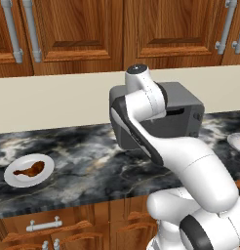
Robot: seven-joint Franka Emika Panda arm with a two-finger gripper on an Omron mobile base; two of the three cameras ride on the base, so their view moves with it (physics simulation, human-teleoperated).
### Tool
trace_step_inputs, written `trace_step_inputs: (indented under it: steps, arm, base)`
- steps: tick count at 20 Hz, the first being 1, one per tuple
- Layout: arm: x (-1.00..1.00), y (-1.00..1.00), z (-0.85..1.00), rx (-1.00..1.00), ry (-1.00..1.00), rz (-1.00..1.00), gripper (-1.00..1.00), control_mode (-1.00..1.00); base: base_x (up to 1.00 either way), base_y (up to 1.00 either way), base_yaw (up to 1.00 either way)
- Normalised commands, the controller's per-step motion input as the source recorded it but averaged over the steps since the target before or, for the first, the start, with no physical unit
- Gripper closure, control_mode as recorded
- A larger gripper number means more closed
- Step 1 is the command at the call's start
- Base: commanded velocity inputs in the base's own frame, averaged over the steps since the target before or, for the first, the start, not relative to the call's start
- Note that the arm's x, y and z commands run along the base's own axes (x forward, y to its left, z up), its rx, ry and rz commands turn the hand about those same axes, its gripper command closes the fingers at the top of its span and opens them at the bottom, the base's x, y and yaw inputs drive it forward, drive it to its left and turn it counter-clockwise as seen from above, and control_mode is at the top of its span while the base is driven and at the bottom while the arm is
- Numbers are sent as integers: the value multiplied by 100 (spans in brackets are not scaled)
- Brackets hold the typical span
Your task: Open the toaster oven door. Place the bread on the top rack in the toaster oven and place the chicken drumstick on the bottom rack.
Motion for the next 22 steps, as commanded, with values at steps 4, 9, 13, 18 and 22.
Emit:
trace_step_inputs:
  steps: [4,9,13,18,22]
  arm:
    - [0,0,0,0,0,0,-100,-100]
    - [0,0,0,0,0,0,-100,-100]
    - [0,0,0,0,0,0,-100,100]
    - [0,0,0,0,0,0,-100,100]
    - [0,0,0,0,0,0,-100,100]
  base:
    - [0,0,0]
    - [0,0,0]
    - [0,0,0]
    - [0,0,0]
    - [4,32,-12]
